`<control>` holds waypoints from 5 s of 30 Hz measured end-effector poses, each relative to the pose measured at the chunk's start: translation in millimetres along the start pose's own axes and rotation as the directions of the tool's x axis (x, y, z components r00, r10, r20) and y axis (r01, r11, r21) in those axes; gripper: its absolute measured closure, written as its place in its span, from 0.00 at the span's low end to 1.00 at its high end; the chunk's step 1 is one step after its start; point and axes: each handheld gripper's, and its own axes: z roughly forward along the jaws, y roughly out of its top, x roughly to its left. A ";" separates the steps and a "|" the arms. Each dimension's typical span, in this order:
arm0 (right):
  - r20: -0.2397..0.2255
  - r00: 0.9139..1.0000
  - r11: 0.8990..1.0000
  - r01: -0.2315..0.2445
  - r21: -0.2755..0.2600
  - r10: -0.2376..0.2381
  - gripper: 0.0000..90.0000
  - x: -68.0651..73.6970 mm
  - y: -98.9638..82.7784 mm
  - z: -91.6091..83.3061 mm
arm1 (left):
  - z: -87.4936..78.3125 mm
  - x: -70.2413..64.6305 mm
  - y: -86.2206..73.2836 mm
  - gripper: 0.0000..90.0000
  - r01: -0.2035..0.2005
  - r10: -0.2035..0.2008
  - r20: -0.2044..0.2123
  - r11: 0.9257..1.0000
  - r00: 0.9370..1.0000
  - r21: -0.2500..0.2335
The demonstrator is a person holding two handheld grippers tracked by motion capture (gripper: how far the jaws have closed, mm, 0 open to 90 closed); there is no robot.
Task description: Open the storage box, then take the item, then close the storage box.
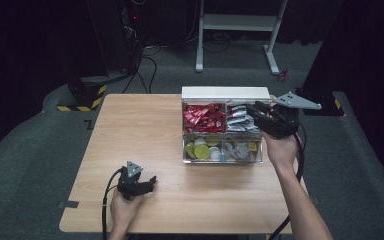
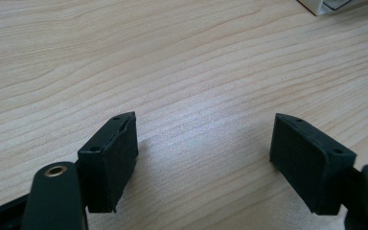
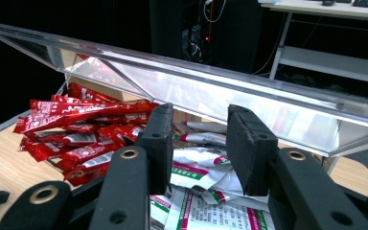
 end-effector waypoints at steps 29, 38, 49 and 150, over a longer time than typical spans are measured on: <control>-0.014 1.000 1.000 -0.025 0.008 0.025 0.63 -2.7 1.2 9.7 | -22.1 -13.8 56.0 0.38 -0.037 0.045 0.139 0.998 0.989 -0.058; -0.013 1.000 1.000 -0.024 0.016 0.024 0.63 -2.6 2.6 9.7 | -36.7 -21.7 85.7 0.42 -0.045 0.081 0.227 0.987 0.970 -0.157; -0.012 1.000 0.999 -0.020 0.025 0.020 0.63 -2.4 3.9 9.7 | -55.1 -25.0 123.4 0.42 -0.009 0.069 0.320 0.982 0.945 -0.186; -0.027 0.999 0.999 -0.043 0.027 0.043 0.63 -4.6 3.1 10.4 | -81.1 -66.3 223.3 0.93 -0.189 0.281 0.346 0.942 0.895 -0.277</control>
